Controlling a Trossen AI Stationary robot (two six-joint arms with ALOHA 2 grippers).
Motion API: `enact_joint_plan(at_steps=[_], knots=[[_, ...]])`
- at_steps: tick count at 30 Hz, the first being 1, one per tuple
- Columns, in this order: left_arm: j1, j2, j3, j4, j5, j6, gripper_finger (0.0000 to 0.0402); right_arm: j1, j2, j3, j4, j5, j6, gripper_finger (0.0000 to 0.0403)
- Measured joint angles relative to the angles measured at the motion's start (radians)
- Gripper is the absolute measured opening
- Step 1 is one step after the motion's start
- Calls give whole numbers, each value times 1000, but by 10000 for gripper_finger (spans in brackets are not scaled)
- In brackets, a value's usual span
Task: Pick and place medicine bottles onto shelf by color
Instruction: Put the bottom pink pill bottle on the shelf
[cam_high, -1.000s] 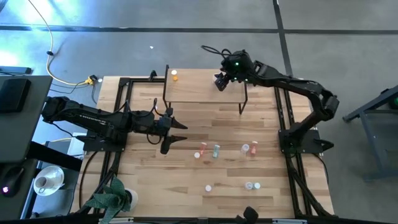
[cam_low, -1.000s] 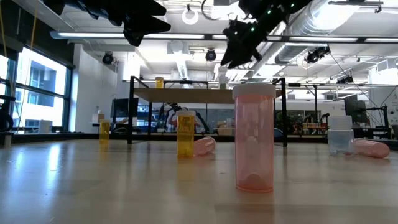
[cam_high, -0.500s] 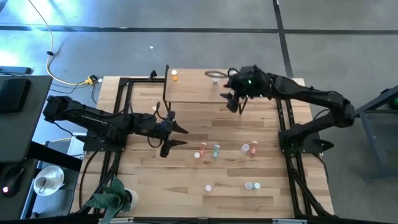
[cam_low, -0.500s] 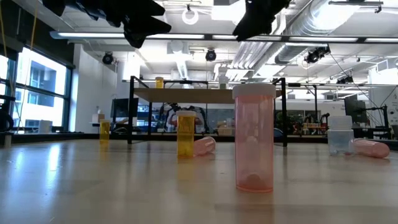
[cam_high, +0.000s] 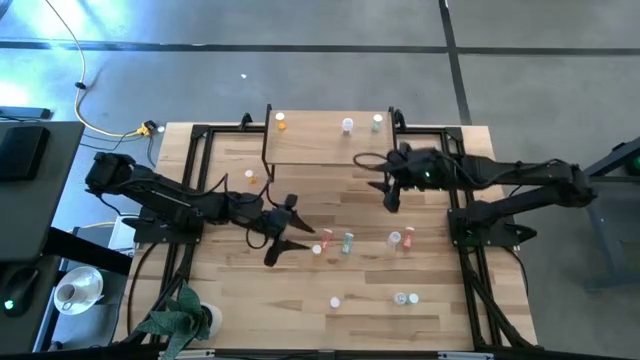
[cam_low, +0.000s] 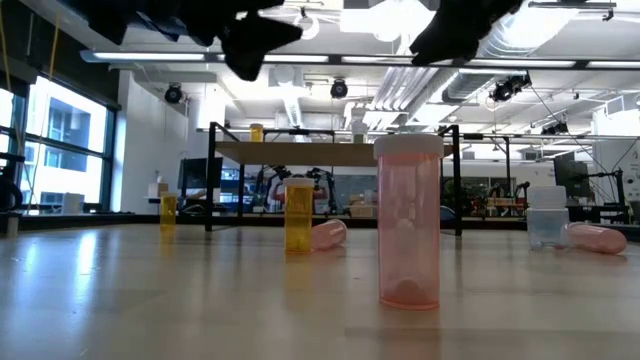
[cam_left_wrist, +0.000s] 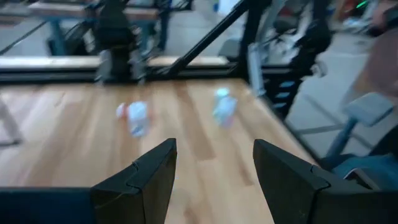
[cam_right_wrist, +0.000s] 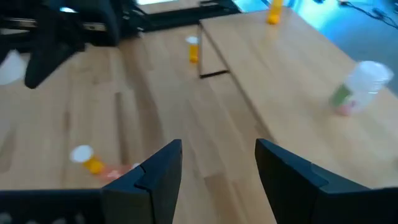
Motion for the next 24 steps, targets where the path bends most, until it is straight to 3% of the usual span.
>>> enact_joint_plan(at_steps=[9,15,24], knots=[[-42,188,103,20,36,19,202,196,-68,-183,129,222,81,194],[-87,282,233,-120,34,40,202,306,-78,-262,220,364,129,194],[-188,392,346,-185,18,125,202,371,-87,-261,268,392,140,194]])
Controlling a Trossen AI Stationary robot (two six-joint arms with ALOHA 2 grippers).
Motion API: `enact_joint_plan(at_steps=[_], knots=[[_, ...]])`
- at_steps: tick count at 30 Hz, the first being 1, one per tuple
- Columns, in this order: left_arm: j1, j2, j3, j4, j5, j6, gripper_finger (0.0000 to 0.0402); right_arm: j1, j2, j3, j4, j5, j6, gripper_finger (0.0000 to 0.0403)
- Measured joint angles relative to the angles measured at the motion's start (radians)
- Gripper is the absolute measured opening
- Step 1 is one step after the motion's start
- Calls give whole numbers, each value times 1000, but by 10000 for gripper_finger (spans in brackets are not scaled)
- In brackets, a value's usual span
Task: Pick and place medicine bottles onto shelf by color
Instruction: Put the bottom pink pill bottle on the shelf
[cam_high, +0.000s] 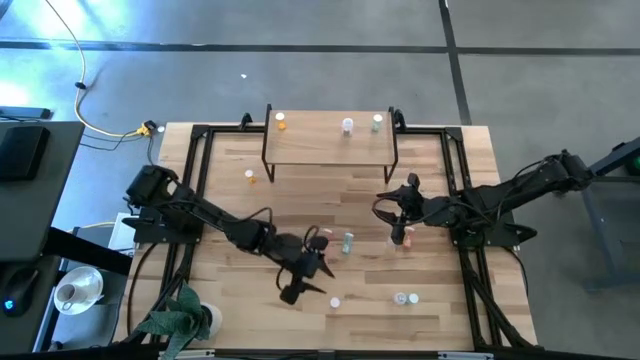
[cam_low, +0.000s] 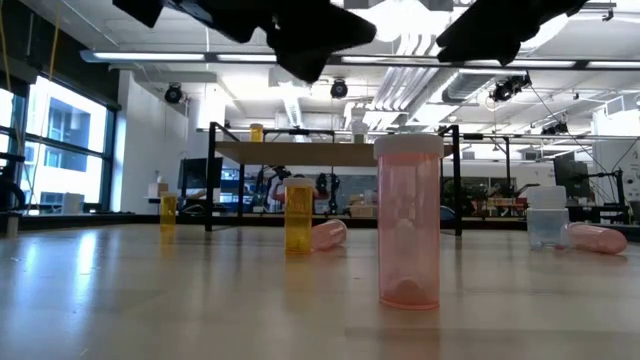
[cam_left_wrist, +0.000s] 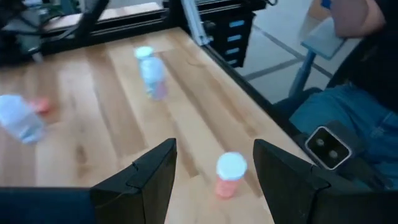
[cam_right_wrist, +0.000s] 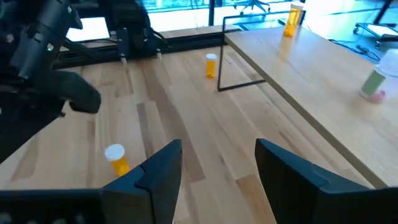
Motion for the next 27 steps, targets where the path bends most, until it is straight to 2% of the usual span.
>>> enact_joint_plan(at_steps=[13,27], knots=[[-41,195,108,-1,-49,36,202,4,0,1,0,0,-2,194],[-52,230,119,-11,-36,19,202,4,0,1,-7,0,-2,194]])
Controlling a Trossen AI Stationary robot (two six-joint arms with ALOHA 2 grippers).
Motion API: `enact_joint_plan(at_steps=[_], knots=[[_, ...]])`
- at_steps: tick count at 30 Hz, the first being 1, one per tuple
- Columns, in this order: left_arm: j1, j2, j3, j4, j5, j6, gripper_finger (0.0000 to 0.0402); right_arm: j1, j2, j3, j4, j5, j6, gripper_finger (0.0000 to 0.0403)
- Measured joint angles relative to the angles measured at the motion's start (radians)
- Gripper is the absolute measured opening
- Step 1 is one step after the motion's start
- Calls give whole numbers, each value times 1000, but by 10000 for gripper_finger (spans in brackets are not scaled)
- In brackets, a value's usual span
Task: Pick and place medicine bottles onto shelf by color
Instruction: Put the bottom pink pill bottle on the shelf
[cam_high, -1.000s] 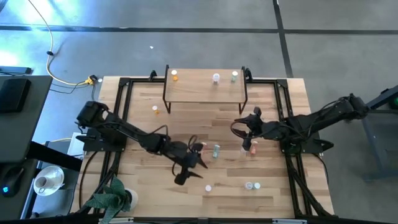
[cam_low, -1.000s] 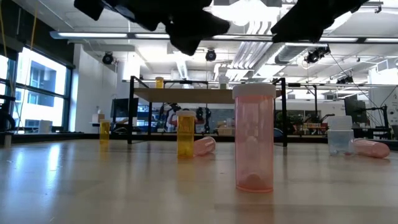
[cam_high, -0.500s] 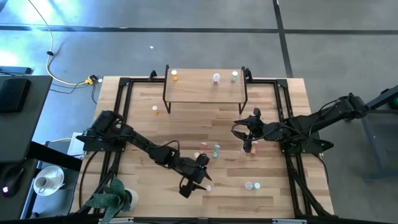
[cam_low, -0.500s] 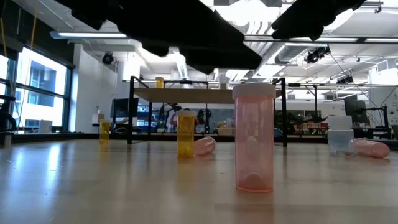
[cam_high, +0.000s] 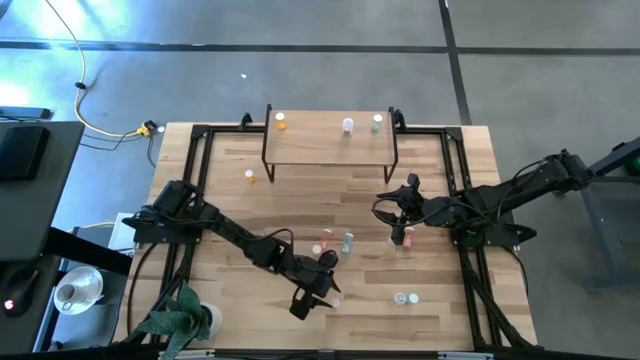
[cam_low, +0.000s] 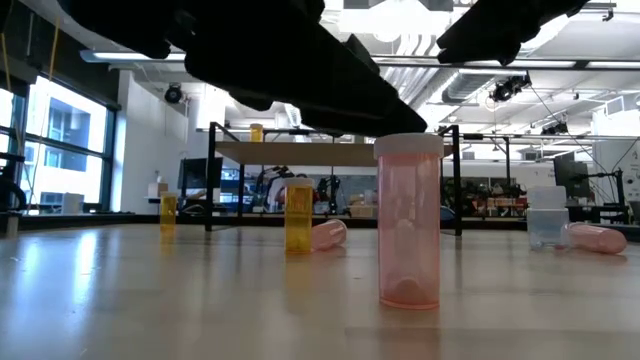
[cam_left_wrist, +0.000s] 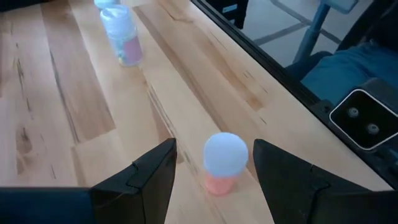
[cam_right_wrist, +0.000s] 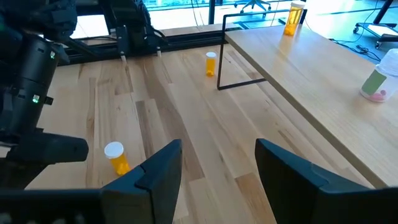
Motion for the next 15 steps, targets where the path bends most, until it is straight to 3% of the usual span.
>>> enact_joint_plan(at_steps=[15], knots=[[-7,43,-1,39,-18,0,202,0,0,0,-3,0,0,194]])
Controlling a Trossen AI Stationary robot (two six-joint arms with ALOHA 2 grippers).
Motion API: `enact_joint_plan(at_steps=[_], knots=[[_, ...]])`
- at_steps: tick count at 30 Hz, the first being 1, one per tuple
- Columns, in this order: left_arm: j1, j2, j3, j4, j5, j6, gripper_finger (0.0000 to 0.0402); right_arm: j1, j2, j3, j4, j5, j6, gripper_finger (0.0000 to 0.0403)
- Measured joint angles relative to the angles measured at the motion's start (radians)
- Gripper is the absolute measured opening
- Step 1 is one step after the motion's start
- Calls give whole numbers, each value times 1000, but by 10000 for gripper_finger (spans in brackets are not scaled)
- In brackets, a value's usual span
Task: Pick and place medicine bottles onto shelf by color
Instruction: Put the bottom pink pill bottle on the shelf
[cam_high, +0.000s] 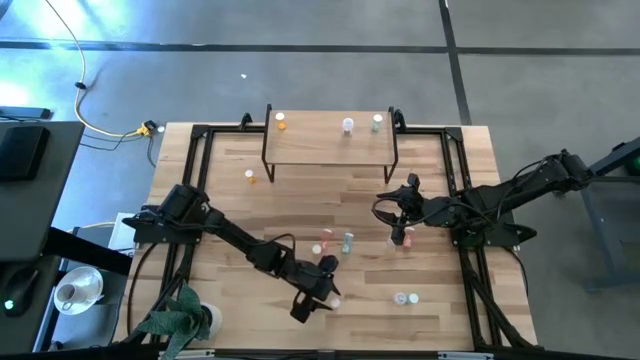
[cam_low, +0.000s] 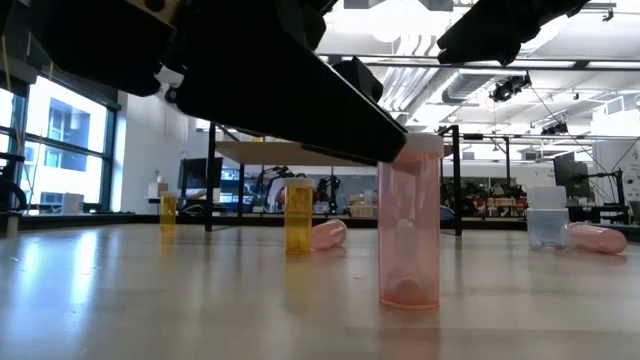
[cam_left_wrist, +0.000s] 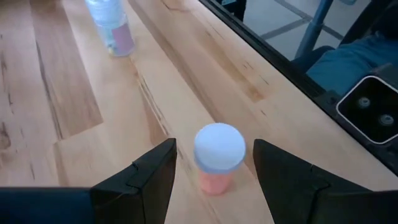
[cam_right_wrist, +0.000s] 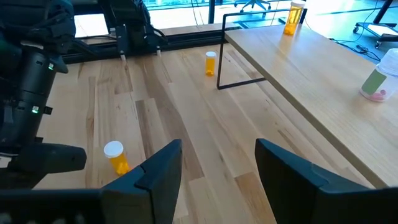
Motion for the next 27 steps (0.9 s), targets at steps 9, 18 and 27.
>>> enact_joint_plan(at_steps=[9,18,27], knots=[[-2,0,0,16,0,-4,202,0,0,0,0,0,0,194],[-2,0,0,18,-8,-27,202,0,0,0,0,0,0,194],[-2,0,0,18,-11,-38,202,0,0,0,0,0,0,194]])
